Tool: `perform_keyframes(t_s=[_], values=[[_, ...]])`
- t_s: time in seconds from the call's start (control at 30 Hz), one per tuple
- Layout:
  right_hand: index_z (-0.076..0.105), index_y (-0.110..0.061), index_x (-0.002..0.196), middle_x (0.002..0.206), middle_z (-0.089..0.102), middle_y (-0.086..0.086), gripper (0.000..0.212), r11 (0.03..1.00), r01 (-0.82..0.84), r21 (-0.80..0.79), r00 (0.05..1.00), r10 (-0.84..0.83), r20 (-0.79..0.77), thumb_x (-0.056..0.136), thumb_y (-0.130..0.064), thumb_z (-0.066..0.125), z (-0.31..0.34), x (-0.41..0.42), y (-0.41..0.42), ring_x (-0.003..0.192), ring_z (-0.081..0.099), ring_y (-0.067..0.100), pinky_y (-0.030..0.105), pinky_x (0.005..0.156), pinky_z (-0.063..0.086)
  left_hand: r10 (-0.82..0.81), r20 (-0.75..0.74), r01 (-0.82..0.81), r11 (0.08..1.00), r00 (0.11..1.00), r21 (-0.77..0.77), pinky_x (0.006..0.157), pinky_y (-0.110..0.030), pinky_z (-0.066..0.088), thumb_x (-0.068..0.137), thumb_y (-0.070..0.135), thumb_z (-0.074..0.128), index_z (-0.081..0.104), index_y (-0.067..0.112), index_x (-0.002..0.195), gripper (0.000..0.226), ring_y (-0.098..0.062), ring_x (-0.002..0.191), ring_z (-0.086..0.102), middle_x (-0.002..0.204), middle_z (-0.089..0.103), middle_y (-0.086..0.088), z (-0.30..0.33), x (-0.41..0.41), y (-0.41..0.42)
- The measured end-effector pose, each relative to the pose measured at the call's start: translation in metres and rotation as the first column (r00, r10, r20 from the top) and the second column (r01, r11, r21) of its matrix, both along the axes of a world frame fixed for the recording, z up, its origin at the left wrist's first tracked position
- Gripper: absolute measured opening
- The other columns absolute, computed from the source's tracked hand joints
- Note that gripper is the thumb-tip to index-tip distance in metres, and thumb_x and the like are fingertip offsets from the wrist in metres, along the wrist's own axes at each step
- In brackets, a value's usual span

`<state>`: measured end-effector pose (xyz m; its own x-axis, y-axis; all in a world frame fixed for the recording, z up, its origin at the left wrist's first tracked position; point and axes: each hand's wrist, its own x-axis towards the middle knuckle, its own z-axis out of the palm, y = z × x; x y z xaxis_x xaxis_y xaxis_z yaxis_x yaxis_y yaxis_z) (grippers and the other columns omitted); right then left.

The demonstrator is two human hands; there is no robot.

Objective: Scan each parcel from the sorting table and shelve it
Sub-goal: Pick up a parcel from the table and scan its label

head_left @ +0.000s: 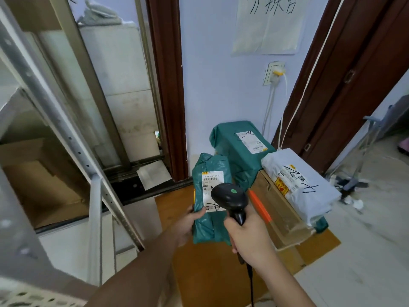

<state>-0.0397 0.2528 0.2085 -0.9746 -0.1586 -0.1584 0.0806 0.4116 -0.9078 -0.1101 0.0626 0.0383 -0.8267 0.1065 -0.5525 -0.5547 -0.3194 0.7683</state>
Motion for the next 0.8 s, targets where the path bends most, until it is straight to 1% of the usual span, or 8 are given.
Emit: perform_keyframes(t_s=[0.13, 0.23, 0.3, 0.37, 0.43, 0.57, 0.7, 0.8], values=[[0.055, -0.028, 0.095, 0.063, 0.051, 0.009, 0.013, 0.997, -0.071, 0.019, 0.997, 0.071, 0.007, 0.093, -0.017, 0.060, -0.002, 0.021, 0.020, 0.048, 0.051, 0.019, 0.037, 0.051, 0.051, 0.107, 0.062, -0.109, 0.994, 0.992, 0.019, 0.083, -0.044, 0.061, 0.097, 0.034, 0.069, 0.060, 0.017, 0.132, 0.040, -0.030, 0.104, 0.076, 0.115, 0.077, -0.010, 0.020, 0.035, 0.016], [0.055, -0.018, 0.089, 0.058, 0.048, 0.008, 0.008, 0.986, -0.163, 0.038, 0.986, 0.163, -0.011, 0.095, -0.016, 0.060, -0.006, 0.041, 0.038, 0.042, 0.047, 0.016, 0.031, 0.045, 0.047, 0.206, 0.061, -0.206, 0.978, 0.977, 0.004, 0.083, -0.043, 0.061, 0.092, 0.042, 0.070, 0.065, 0.013, 0.129, 0.047, -0.030, 0.106, 0.075, 0.115, 0.078, -0.009, 0.020, 0.067, 0.026], [0.052, -0.011, 0.083, 0.055, 0.046, 0.009, 0.015, 0.972, -0.233, 0.041, 0.972, 0.233, -0.001, 0.095, -0.016, 0.060, -0.010, 0.058, 0.053, 0.041, 0.044, 0.016, 0.034, 0.046, 0.041, 0.259, 0.064, -0.258, 0.966, 0.964, -0.020, 0.079, -0.042, 0.061, 0.091, 0.043, 0.070, 0.067, 0.010, 0.128, 0.050, -0.030, 0.105, 0.075, 0.115, 0.078, -0.010, 0.018, 0.095, 0.037], [0.050, -0.013, 0.076, 0.051, 0.044, 0.005, 0.021, 0.953, -0.303, 0.033, 0.953, 0.303, -0.008, 0.092, -0.020, 0.061, -0.014, 0.079, 0.068, 0.043, 0.044, 0.018, 0.036, 0.050, 0.038, 0.327, 0.046, -0.326, 0.945, 0.944, -0.027, 0.075, -0.040, 0.062, 0.096, 0.040, 0.067, 0.066, 0.009, 0.128, 0.045, -0.029, 0.102, 0.076, 0.114, 0.078, -0.011, 0.017, 0.127, 0.053], [0.052, -0.019, 0.074, 0.051, 0.046, 0.001, 0.018, 0.937, -0.347, 0.053, 0.937, 0.348, -0.028, 0.089, -0.025, 0.061, -0.016, 0.102, 0.084, 0.046, 0.047, 0.018, 0.038, 0.051, 0.040, 0.396, 0.035, -0.396, 0.918, 0.918, 0.012, 0.078, -0.041, 0.063, 0.102, 0.035, 0.062, 0.063, 0.008, 0.132, 0.040, -0.030, 0.104, 0.075, 0.117, 0.076, -0.014, 0.013, 0.162, 0.069], [0.056, -0.027, 0.080, 0.053, 0.051, -0.003, 0.010, 0.889, -0.458, 0.024, 0.888, 0.458, -0.040, 0.086, -0.025, 0.062, -0.013, 0.146, 0.102, 0.047, 0.050, 0.014, 0.036, 0.050, 0.041, 0.455, 0.000, -0.453, 0.887, 0.891, 0.088, 0.105, -0.055, 0.052, 0.105, 0.033, 0.057, 0.057, 0.008, 0.140, 0.043, -0.038, 0.120, 0.068, 0.130, 0.069, -0.020, 0.006, 0.236, 0.090], [0.057, -0.030, 0.090, 0.059, 0.055, -0.009, 0.014, 0.784, -0.621, 0.007, 0.783, 0.621, -0.036, 0.091, -0.017, 0.063, -0.005, 0.189, 0.095, 0.049, 0.053, 0.002, 0.021, 0.054, 0.042, 0.560, -0.032, -0.557, 0.827, 0.828, 0.074, 0.085, -0.045, 0.062, 0.104, 0.023, 0.057, 0.058, 0.006, 0.136, 0.036, -0.037, 0.109, 0.072, 0.123, 0.072, -0.022, 0.017, 0.309, 0.096], [0.055, -0.029, 0.090, 0.058, 0.055, -0.005, 0.016, 0.692, -0.722, -0.018, 0.692, 0.721, -0.020, 0.093, -0.015, 0.062, 0.001, 0.227, 0.076, 0.042, 0.050, 0.004, 0.025, 0.047, 0.045, 0.635, -0.064, -0.630, 0.772, 0.770, 0.080, 0.083, -0.043, 0.060, 0.101, 0.019, 0.058, 0.060, 0.005, 0.133, 0.035, -0.032, 0.102, 0.074, 0.117, 0.074, -0.020, 0.025, 0.369, 0.089]])
